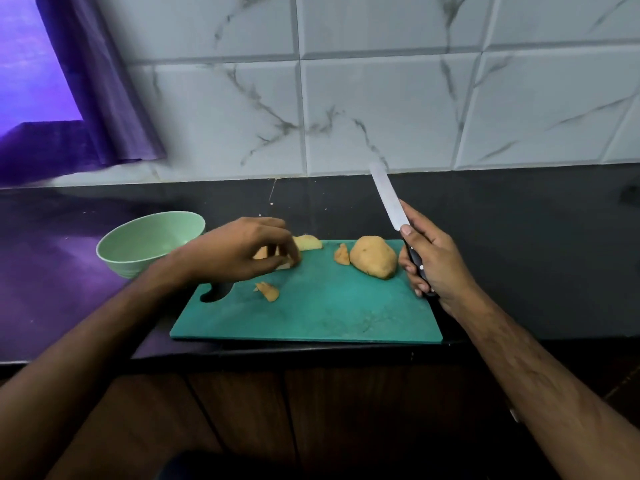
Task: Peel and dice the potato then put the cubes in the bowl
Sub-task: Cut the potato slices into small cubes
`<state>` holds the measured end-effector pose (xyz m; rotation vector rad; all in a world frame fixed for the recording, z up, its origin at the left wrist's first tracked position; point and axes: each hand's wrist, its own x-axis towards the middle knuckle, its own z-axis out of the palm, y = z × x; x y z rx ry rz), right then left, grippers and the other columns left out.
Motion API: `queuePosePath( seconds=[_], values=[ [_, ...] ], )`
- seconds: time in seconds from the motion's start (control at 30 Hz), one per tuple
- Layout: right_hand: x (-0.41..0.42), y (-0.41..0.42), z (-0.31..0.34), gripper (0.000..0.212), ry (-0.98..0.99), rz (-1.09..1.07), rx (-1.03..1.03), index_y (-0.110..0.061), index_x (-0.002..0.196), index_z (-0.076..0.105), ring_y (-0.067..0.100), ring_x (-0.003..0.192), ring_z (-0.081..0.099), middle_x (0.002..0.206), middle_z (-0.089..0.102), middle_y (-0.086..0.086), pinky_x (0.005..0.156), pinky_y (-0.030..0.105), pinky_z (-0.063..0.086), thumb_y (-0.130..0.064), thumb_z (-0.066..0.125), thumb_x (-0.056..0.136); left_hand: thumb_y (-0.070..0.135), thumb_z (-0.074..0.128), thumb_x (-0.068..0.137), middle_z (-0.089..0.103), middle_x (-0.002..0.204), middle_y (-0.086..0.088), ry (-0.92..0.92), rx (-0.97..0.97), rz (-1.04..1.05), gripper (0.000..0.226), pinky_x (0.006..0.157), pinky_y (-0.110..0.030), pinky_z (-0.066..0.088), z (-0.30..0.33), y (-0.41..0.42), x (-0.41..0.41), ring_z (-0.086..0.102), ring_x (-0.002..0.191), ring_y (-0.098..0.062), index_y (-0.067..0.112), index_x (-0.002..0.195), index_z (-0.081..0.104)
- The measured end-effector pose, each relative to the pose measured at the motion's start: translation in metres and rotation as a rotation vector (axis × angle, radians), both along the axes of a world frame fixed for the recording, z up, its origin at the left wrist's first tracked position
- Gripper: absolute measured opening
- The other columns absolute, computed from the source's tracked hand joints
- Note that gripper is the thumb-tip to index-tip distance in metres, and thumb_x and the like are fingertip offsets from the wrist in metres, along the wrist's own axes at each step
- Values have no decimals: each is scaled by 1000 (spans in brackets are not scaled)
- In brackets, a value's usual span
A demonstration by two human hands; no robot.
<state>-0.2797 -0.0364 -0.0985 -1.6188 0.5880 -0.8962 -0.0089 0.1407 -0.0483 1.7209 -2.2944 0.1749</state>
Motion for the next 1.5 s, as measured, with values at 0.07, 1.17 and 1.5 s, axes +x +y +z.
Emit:
queuePosePath(
  seconds=[0.07, 1.17, 1.5],
  values=[
    [1, 0, 0, 46, -2, 0, 2, -51, 145, 48, 14, 35, 30, 57, 41, 7, 36, 20, 32, -22, 44, 109, 32, 53, 96, 55, 99, 18, 23, 21, 35, 24, 79, -10, 42, -7, 31, 8, 58, 85, 4, 28, 112, 70],
    [-2, 8, 2, 46, 51, -29, -31, -51, 146, 47, 13, 38, 32, 57, 44, 4, 36, 22, 34, -23, 44, 110, 45, 62, 95, 55, 92, 16, 171, -77, 209, 20, 82, -35, 51, -48, -1, -48, 56, 88, -4, 32, 108, 71],
    [0, 13, 5, 46, 115, -11, -73, -48, 150, 42, 11, 39, 33, 58, 43, 4, 35, 22, 34, -25, 44, 110, 38, 65, 95, 60, 98, 13, 175, -169, 209, 17, 79, -33, 52, -57, 3, -36, 57, 91, -5, 27, 107, 69]
  ],
)
